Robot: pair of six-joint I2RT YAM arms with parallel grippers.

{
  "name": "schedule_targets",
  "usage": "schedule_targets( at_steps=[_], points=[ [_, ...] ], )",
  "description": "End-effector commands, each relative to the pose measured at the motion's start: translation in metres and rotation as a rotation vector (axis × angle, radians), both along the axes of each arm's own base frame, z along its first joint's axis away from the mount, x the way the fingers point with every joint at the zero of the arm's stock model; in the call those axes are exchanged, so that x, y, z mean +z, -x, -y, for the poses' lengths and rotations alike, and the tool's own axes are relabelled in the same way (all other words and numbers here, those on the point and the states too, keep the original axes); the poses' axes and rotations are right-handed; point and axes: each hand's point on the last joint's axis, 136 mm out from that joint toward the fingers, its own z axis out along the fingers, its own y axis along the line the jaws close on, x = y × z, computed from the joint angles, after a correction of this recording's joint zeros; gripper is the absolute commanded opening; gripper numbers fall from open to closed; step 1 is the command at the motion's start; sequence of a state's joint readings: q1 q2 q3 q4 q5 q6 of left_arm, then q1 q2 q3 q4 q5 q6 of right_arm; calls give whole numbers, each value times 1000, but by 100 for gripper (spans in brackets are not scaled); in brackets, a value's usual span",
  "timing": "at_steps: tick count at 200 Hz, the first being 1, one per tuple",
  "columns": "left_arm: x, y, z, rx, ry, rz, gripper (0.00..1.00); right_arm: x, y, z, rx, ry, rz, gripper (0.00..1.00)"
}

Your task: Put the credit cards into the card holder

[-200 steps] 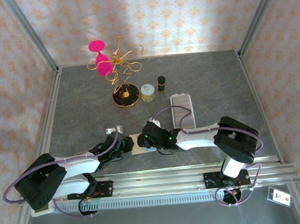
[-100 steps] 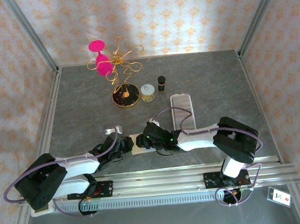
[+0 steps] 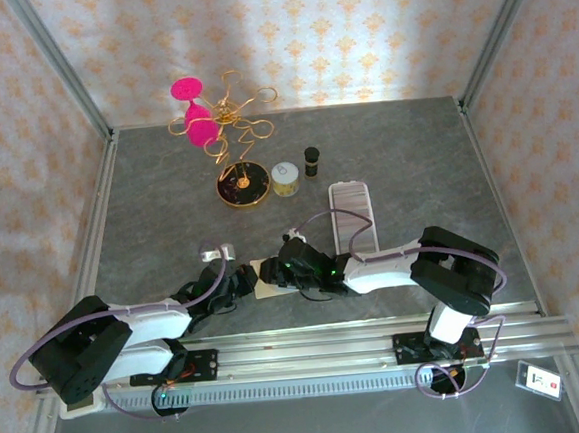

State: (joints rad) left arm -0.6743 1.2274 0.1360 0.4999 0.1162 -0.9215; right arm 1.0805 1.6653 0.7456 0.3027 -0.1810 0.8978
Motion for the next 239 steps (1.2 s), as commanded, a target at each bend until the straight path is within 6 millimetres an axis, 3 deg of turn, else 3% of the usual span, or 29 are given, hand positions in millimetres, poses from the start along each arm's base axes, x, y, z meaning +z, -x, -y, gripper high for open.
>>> schedule_targets(
  at_steps=[1, 30, 73, 127, 187, 214, 239],
  points=[
    [-8, 12, 1, -17, 26, -45, 9, 5, 1, -4, -5, -35, 5, 49],
    [-2, 12, 0, -10, 50, -19, 11, 6, 0, -5, -9, -46, 8, 49],
    [-2, 12, -7, 16, 39, -7, 22, 2, 0, -5, -10, -45, 3, 48],
    [-2, 14, -8, 7, 36, -1, 17, 6, -3, -4, -17, -34, 19, 48],
    [-4, 15, -6, -7, 27, -10, 13, 11, -10, 40, -90, 184, 99, 51],
    [-4, 14, -7, -8, 21, -12, 13, 1, -9, 61, -118, 279, 99, 52],
    [-3, 14, -6, -11, 21, -9, 13, -12, -7, 67, -116, 333, 81, 53]
  ],
)
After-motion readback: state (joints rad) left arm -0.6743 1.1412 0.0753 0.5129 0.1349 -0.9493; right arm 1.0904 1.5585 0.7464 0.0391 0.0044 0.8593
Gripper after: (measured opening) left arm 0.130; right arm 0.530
